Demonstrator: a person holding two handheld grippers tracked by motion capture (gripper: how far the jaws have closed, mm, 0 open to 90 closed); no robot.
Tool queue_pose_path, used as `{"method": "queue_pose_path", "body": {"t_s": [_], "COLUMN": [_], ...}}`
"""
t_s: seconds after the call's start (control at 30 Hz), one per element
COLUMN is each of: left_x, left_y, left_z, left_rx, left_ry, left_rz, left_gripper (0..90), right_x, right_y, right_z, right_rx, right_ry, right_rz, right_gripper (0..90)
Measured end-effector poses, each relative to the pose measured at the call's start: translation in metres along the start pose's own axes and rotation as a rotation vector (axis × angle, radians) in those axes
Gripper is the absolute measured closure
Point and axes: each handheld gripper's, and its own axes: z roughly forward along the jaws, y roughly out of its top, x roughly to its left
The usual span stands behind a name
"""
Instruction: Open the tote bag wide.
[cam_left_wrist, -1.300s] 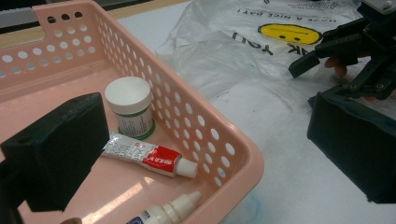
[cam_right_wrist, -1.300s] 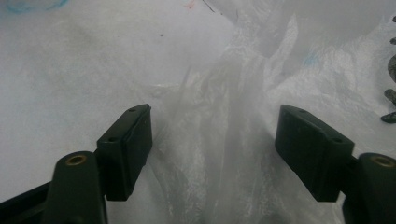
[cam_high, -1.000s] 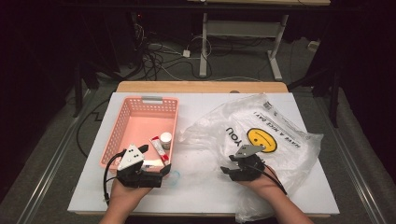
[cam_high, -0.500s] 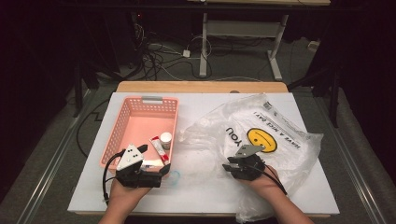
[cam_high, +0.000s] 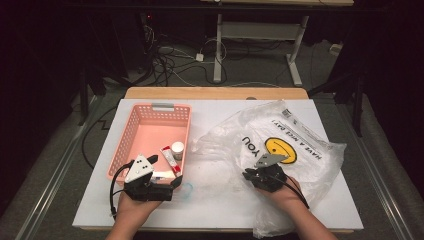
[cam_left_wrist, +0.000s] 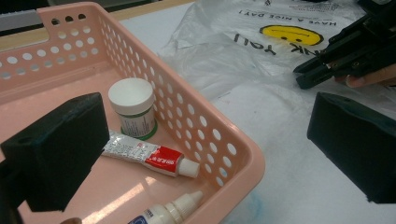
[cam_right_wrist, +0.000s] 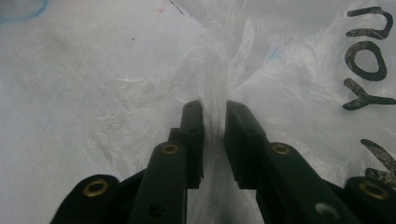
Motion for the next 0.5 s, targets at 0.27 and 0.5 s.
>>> {"method": "queue_pose_path", "body": {"t_s": [0.27,0.5], "left_x": [-0.0004,0.0008], "left_y": [-0.0003,-0.0011], "left_z": [0.0011,0.0014], "left_rx": [0.005,0.006], "left_ry": [0.000,-0.001], "left_rz": [-0.001,-0.009], "left_gripper": [0.0,0.0], "right_x": [-0.0012,-0.0028], "right_y": [-0.0013,-0.0026], "right_z": [-0.0002,-0.0006], "right_rx": [-0.004,-0.014], "right_ry": [-0.007,-0.002], "right_rz": [0.006,0.006], "right_gripper": [90.0,90.0]}}
